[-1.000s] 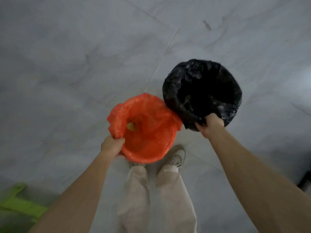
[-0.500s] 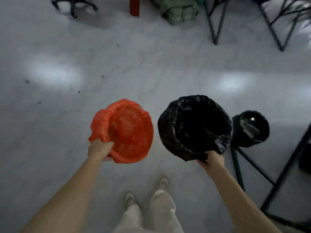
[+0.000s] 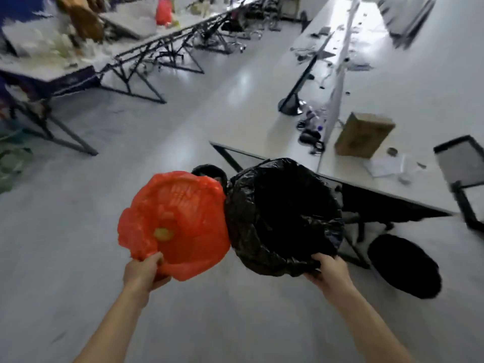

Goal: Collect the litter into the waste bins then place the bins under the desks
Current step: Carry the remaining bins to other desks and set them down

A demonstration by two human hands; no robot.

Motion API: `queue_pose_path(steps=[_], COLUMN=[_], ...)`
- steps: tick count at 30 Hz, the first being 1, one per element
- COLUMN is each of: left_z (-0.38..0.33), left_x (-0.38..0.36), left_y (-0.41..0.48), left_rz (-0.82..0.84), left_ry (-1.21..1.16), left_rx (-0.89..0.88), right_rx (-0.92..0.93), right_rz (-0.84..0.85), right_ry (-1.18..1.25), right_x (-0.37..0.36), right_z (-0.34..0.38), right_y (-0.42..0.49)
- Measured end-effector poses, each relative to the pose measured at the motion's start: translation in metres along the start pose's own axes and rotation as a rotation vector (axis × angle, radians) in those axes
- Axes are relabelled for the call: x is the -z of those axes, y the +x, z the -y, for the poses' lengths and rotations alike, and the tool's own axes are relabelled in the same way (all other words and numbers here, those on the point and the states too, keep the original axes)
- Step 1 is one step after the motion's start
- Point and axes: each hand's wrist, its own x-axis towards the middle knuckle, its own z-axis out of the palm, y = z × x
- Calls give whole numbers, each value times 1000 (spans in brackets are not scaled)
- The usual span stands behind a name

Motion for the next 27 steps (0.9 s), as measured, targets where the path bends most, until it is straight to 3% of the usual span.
queue_pose_path(steps=[8,12,20,27], left_z=[1,19,28,24], left_x=[-343,-479,-695,-875], left_y=[-136,-212,-354,-440], left_rz=[402,542,835,932], left_ry=[247,318,327,208], left_rx=[-37,-68,-76,-128], right_rx=[35,40,152,259], right_rz=[-402,-553,-730,-744], right_ry=[341,455,631,683], right_x=[317,446,634,754], right_z=[21,38,98,186], right_y=[43,51,74,158])
